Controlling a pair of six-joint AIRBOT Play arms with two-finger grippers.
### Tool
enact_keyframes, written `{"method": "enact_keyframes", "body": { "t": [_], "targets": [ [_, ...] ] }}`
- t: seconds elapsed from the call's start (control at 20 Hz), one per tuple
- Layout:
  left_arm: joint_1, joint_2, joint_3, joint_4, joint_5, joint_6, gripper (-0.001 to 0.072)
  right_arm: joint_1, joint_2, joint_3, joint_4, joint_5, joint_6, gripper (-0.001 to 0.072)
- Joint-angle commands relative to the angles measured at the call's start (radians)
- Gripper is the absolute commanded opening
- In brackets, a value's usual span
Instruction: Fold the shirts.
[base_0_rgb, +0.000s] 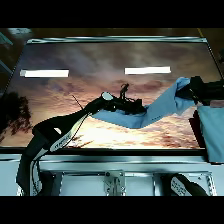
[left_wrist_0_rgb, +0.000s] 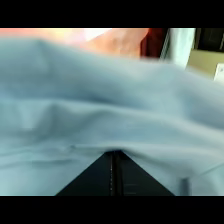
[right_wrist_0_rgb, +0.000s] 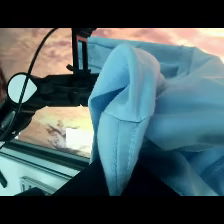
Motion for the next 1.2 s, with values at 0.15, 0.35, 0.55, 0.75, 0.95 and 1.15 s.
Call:
{"method": "enact_keyframes", "body": {
  "t": [0.15,0.35,0.55,0.75,0.95,1.15],
  "targets": [
    [0.277,0.200,0.020,0.295,-0.002,-0.039,0.0039,0.269,-0.122,0.001,0.016,-0.206,-0.029,0.0059],
    [0.552,0.459,0.020,0.484,-0.054,-0.100,0.0039,0.541,-0.306,0.001,0.017,-0.379,-0.066,0.0059],
    [0.751,0.694,0.020,0.489,-0.136,-0.098,0.0040,0.729,-0.534,0.001,0.133,-0.591,-0.147,0.0222],
    [0.781,0.800,0.020,0.576,-0.296,-0.095,0.0040,0.721,-0.648,0.001,0.470,-0.597,-0.228,0.0573],
    [0.727,0.799,0.013,0.628,-0.397,-0.092,0.0040,0.563,-0.573,0.001,0.277,-0.377,-0.184,0.0570],
    [0.698,0.800,0.013,0.657,-0.397,-0.092,0.0040,0.342,-0.466,0.000,-0.244,-0.153,-0.018,0.0639]
  ]
}}
